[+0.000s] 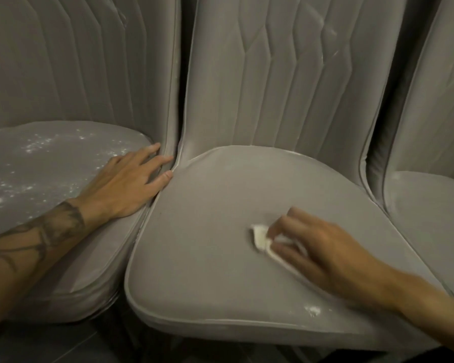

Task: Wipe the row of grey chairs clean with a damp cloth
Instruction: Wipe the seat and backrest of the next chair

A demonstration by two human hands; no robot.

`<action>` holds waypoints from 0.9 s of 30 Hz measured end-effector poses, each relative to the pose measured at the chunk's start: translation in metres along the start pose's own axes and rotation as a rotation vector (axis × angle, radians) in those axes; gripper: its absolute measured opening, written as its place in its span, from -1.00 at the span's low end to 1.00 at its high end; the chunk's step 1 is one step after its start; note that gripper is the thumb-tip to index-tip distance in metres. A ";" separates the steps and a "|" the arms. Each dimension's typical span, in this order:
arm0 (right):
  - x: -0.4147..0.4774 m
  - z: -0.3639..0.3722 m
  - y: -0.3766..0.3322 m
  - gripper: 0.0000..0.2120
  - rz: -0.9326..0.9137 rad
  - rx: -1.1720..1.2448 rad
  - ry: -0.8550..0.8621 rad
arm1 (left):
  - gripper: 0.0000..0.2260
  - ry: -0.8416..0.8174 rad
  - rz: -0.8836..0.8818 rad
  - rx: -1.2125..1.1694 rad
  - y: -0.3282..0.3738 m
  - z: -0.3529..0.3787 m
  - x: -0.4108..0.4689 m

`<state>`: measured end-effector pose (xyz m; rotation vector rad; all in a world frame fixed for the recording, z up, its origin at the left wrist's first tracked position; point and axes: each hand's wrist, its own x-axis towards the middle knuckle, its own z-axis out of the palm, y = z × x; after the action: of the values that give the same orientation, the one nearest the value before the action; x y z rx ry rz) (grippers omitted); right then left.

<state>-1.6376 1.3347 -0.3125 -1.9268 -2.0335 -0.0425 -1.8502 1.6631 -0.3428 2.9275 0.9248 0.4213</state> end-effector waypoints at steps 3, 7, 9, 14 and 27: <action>-0.007 -0.005 -0.003 -0.81 -0.070 0.045 -0.090 | -0.33 0.000 0.003 -0.008 -0.002 0.001 0.001; 0.023 -0.022 0.056 -0.77 0.179 -0.129 0.005 | -0.24 -0.006 0.023 0.000 -0.005 0.001 0.002; 0.024 -0.019 0.064 -0.76 0.286 -0.180 0.023 | -0.23 0.002 0.030 0.002 -0.006 0.002 0.002; -0.014 -0.005 0.012 -0.81 -0.042 0.018 -0.057 | -0.30 0.001 0.028 -0.006 -0.005 0.003 0.002; -0.039 -0.018 0.052 -0.81 0.058 -0.014 -0.046 | -0.32 -0.005 0.027 -0.012 -0.013 0.009 0.005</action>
<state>-1.5825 1.2972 -0.3167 -2.0118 -2.0107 0.0014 -1.8512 1.6764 -0.3517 2.9319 0.8792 0.4189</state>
